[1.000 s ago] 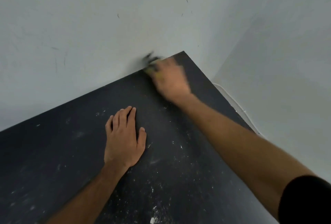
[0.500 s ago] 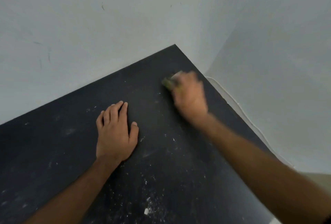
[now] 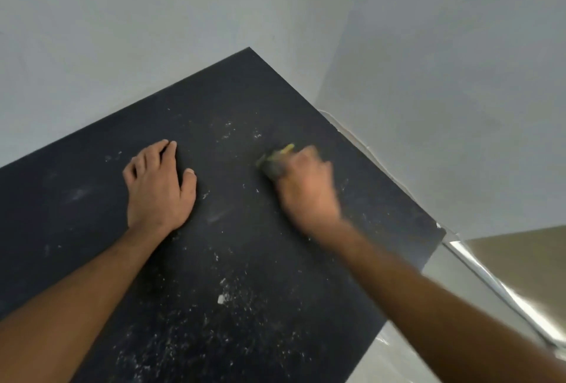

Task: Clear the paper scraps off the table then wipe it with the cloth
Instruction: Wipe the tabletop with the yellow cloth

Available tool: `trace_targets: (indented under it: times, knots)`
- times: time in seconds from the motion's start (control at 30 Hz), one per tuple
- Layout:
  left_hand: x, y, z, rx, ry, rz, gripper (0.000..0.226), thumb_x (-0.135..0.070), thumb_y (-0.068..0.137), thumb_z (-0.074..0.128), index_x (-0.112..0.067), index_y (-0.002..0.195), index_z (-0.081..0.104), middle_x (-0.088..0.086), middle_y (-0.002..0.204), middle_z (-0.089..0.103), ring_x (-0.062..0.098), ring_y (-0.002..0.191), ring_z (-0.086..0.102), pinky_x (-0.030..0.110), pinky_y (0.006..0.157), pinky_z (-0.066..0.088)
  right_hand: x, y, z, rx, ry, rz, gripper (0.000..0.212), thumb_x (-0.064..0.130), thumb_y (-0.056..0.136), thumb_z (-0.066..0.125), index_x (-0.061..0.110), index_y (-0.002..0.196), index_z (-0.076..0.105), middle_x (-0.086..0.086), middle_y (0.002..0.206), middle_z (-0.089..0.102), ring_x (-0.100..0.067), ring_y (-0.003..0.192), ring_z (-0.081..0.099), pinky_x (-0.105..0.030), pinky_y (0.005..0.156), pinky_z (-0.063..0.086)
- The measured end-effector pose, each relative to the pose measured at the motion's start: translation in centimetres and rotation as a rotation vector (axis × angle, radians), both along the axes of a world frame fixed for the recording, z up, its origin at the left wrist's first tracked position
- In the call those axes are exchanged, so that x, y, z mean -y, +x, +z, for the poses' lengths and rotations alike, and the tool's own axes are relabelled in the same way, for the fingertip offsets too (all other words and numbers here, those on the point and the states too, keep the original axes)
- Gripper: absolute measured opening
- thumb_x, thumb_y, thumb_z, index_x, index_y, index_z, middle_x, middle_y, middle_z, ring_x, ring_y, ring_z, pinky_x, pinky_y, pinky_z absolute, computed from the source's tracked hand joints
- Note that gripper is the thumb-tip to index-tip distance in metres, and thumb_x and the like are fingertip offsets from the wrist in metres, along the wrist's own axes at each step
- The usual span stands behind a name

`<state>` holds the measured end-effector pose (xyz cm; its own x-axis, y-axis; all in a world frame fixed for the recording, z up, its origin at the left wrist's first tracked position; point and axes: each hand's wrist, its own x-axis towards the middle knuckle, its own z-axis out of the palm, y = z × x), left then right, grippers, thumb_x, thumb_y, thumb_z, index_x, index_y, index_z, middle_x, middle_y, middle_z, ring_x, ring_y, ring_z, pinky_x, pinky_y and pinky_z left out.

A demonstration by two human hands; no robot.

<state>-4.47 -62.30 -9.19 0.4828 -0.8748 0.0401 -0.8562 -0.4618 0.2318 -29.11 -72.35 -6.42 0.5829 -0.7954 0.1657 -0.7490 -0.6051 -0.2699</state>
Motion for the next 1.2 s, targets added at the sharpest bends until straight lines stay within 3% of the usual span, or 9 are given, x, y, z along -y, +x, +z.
trace_targets:
  times: [0.1, 0.2, 0.3, 0.47, 0.57, 0.73, 0.83, 1.0, 1.2]
  knots:
    - [-0.1, 0.0, -0.1, -0.019, -0.044, -0.014, 0.066, -0.044, 0.098, 0.031, -0.006, 0.150, 0.041, 0.014, 0.154, 0.039, 0.032, 0.144, 0.032, 0.053, 0.120, 0.024, -7.5, 0.2, -0.8, -0.051, 0.091, 0.317, 0.038, 0.027, 0.085, 0.052, 0.028, 0.122, 0.063, -0.005, 0.100, 0.055, -0.029, 0.092, 0.054, -0.043, 0.075, 0.039]
    - [-0.2, 0.2, -0.6, -0.018, -0.058, -0.016, 0.061, -0.040, 0.099, 0.036, -0.006, 0.149, 0.042, 0.014, 0.154, 0.039, 0.032, 0.145, 0.032, 0.053, 0.120, 0.023, -0.4, -3.2, -1.8, -0.046, -0.068, -0.142, 0.034, 0.027, 0.089, 0.051, 0.033, 0.121, 0.062, -0.008, 0.106, 0.058, -0.032, 0.102, 0.056, -0.046, 0.084, 0.042]
    - [-0.1, 0.2, -0.6, -0.031, -0.061, -0.010, 0.062, -0.041, 0.098, 0.036, -0.008, 0.149, 0.043, 0.012, 0.154, 0.039, 0.031, 0.145, 0.031, 0.052, 0.121, 0.022, 5.3, -6.9, -1.3, -0.019, 0.027, -0.564, 0.033, 0.029, 0.098, 0.051, 0.016, 0.127, 0.060, -0.020, 0.118, 0.054, -0.044, 0.105, 0.056, -0.050, 0.093, 0.041]
    - [-0.2, 0.6, -0.5, -0.139, -0.076, 0.017, 0.057, -0.035, 0.101, 0.038, -0.012, 0.153, 0.042, 0.006, 0.159, 0.036, 0.027, 0.149, 0.028, 0.048, 0.124, 0.017, -3.1, 2.6, -1.5, 0.018, 0.032, -0.261, 0.036, 0.019, 0.088, 0.055, 0.023, 0.121, 0.065, -0.012, 0.117, 0.053, -0.037, 0.098, 0.057, -0.047, 0.085, 0.049]
    - [-0.3, 1.2, 0.1, -0.313, -0.110, 0.035, 0.051, -0.028, 0.103, 0.038, -0.014, 0.151, 0.046, 0.003, 0.159, 0.038, 0.024, 0.149, 0.029, 0.045, 0.125, 0.015, -11.9, 6.2, -1.0, 0.013, 0.145, 0.121, 0.045, 0.012, 0.080, 0.057, 0.029, 0.121, 0.065, -0.003, 0.126, 0.055, -0.028, 0.105, 0.053, -0.044, 0.086, 0.042]
    - [-5.1, 0.7, 1.2, -0.326, -0.071, -0.282, 0.049, -0.026, 0.099, 0.043, -0.012, 0.145, 0.052, 0.007, 0.151, 0.049, 0.026, 0.143, 0.040, 0.049, 0.123, 0.023, -20.8, -4.0, 1.4, -0.164, 0.406, 0.716, 0.037, 0.016, 0.080, 0.061, 0.035, 0.111, 0.067, 0.012, 0.139, 0.050, -0.018, 0.120, 0.043, -0.036, 0.105, 0.029]
    - [-8.1, -0.9, 1.3, -0.313, -0.068, -0.385, 0.046, -0.025, 0.097, 0.046, -0.013, 0.141, 0.055, 0.005, 0.149, 0.049, 0.023, 0.142, 0.039, 0.050, 0.123, 0.022, -18.8, -12.5, 2.3, -0.259, 0.339, 0.653, 0.021, 0.016, 0.081, 0.066, 0.030, 0.096, 0.067, 0.005, 0.127, 0.058, -0.021, 0.112, 0.052, -0.040, 0.101, 0.038]
    - [-8.3, -5.2, 1.6, -0.352, -0.125, -0.356, 0.044, -0.018, 0.095, 0.047, -0.012, 0.138, 0.058, 0.005, 0.148, 0.049, 0.023, 0.142, 0.039, 0.047, 0.124, 0.021, -9.8, -16.1, 3.4, -0.133, 0.123, -0.125, 0.037, 0.025, 0.078, 0.052, 0.030, 0.113, 0.060, -0.009, 0.115, 0.054, -0.038, 0.100, 0.055, -0.047, 0.087, 0.045]
    - [-6.9, -13.5, 0.8, -0.362, -0.070, -0.328, 0.057, -0.028, 0.088, 0.039, -0.015, 0.142, 0.051, 0.003, 0.153, 0.041, 0.024, 0.147, 0.031, 0.050, 0.127, 0.007, -11.3, -13.1, -0.2, -0.210, 0.183, 0.313, 0.051, 0.035, 0.079, 0.053, 0.027, 0.130, 0.056, -0.008, 0.116, 0.052, -0.028, 0.105, 0.052, -0.042, 0.086, 0.041]
